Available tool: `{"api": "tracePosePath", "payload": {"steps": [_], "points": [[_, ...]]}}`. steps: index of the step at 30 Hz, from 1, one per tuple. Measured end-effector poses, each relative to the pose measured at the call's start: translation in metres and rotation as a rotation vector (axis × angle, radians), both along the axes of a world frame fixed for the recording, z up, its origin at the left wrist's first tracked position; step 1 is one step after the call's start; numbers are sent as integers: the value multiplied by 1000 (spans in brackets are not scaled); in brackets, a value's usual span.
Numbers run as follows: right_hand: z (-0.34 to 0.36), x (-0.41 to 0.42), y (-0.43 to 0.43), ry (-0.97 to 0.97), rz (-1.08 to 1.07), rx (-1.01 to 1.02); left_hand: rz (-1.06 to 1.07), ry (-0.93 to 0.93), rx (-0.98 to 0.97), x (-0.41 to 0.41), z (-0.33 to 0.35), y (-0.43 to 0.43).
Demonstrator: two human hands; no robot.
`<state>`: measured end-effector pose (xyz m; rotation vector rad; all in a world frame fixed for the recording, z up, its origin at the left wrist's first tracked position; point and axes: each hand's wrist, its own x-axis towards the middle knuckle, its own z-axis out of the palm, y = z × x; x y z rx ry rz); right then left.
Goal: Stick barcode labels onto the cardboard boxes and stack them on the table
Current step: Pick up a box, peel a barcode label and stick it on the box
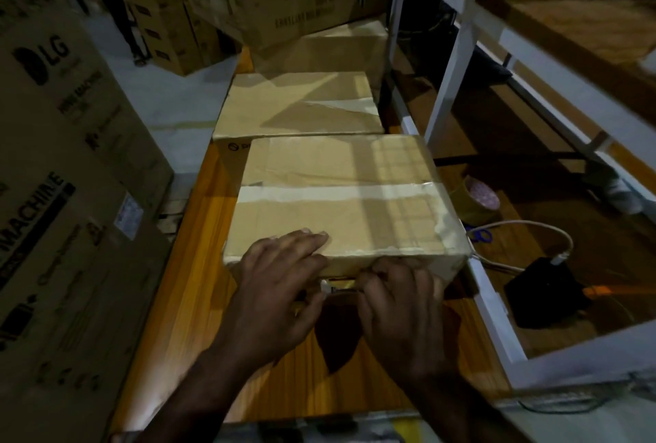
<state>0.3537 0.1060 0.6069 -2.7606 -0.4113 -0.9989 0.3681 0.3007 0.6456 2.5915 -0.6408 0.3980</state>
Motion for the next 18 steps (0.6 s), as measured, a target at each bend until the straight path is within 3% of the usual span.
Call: {"api": "tracePosePath", "payload": {"steps": [11, 16, 18], "points": [[-11, 9, -6, 30, 163, 114, -13, -55, 74, 2, -4, -3], [-18, 8, -15, 100, 119, 441, 26, -50, 39, 3, -5, -8], [-19, 7, -23, 122, 112, 473, 26, -39, 37, 3, -4, -9]]}}
